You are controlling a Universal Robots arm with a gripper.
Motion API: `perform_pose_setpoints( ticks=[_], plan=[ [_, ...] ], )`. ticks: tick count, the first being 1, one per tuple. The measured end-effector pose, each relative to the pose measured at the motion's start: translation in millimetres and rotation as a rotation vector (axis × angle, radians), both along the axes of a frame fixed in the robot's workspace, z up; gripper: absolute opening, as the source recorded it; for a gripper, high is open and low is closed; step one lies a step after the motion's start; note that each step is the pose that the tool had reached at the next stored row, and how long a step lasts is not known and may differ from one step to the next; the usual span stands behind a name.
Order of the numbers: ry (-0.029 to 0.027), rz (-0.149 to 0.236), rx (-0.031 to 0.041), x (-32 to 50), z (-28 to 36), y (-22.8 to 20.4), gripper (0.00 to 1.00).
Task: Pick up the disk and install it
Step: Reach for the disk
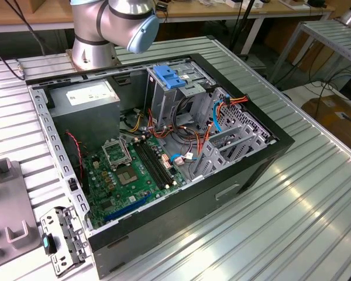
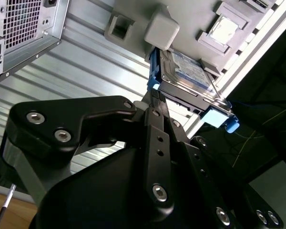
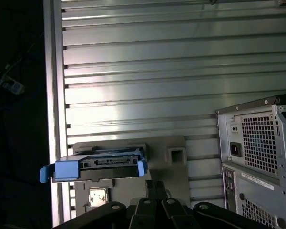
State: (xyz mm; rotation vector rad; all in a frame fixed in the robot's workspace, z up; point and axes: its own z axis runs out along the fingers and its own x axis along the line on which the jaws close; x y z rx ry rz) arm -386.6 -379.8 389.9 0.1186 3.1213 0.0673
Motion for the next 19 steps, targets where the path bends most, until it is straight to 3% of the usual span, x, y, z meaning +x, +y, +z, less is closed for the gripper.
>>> perform_pose_setpoints(
  ticks=[19],
  plan=[
    [-0.0001,0.0,0.0001,-28.5,-0.3,0.0,0.11]
  ],
)
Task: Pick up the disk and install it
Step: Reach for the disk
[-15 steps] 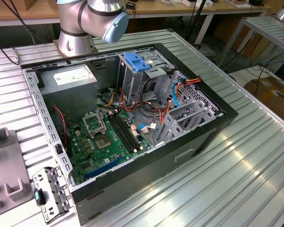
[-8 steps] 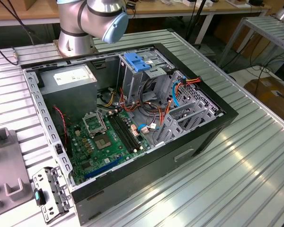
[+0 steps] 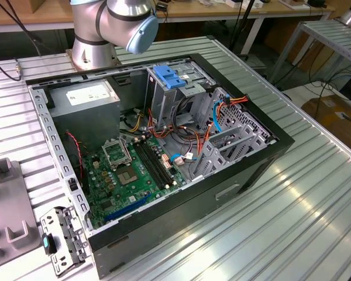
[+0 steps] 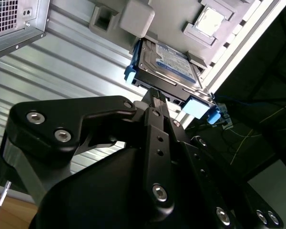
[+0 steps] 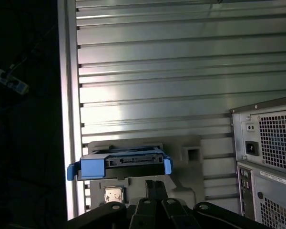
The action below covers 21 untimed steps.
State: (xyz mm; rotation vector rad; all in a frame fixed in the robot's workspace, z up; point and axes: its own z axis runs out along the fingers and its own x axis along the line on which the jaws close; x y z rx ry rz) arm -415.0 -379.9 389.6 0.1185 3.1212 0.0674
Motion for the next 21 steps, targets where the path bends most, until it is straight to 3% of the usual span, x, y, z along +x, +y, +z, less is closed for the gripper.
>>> perform_pose_setpoints(
  ticks=[11,21],
  plan=[
    [0.0001,0.0,-0.0001,-15.7,-0.1,0.0,0.11],
    [0.0002,0.0,-0.0001,-39.3,-0.2,0.0,0.11]
  ],
)
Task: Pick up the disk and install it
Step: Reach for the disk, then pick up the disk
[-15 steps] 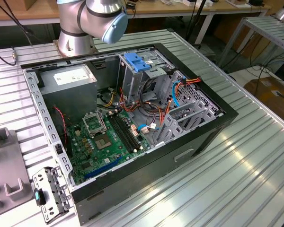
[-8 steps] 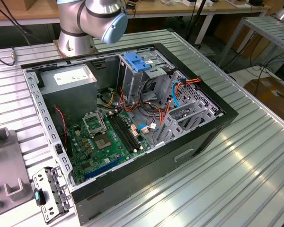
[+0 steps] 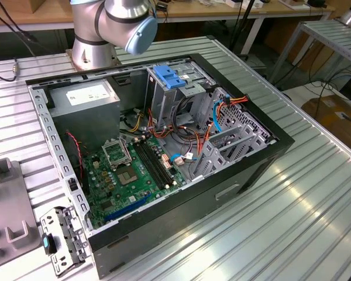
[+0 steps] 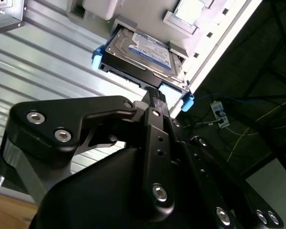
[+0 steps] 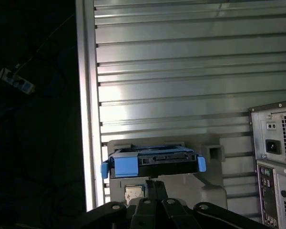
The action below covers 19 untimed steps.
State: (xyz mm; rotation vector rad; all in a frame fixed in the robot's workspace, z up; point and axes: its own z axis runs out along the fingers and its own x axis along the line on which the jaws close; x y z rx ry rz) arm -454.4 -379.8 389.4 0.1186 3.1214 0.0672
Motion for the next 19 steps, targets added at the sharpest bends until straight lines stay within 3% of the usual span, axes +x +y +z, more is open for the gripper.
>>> perform_pose_setpoints(
  ticks=[6,19],
  plan=[
    [-0.0001,0.0,0.0001,-13.8,-0.3,0.0,0.11],
    [0.0,0.0,0.0,-15.0,-0.2,0.0,0.11]
  ],
)
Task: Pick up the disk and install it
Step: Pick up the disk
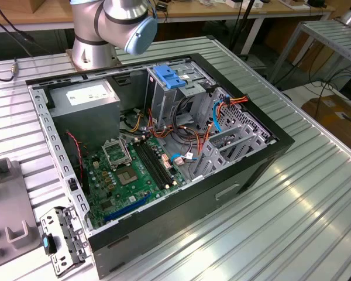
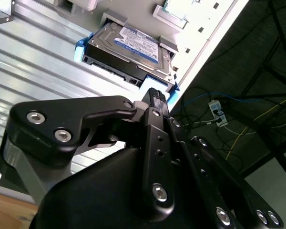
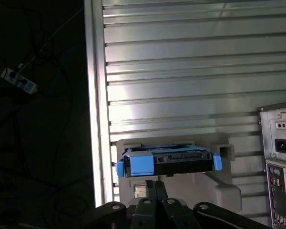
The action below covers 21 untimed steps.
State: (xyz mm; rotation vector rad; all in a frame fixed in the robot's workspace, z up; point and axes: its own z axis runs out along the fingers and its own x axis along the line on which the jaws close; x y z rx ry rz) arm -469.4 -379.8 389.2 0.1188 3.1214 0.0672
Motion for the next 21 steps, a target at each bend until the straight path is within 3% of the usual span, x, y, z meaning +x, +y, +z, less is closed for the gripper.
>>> perform_pose_setpoints(
  ticks=[6,13,16,21],
  plan=[
    [-0.0001,0.024,0.0001,-0.1,-0.1,0.0,0.11],
    [-0.0002,0.089,0.0001,0.0,-0.1,0.0,0.11],
    [-0.0001,0.159,0.0001,0.0,-0.1,0.0,0.11],
    [0.0,0.224,0.0,0.0,0.0,0.0,0.11]
  ],
)
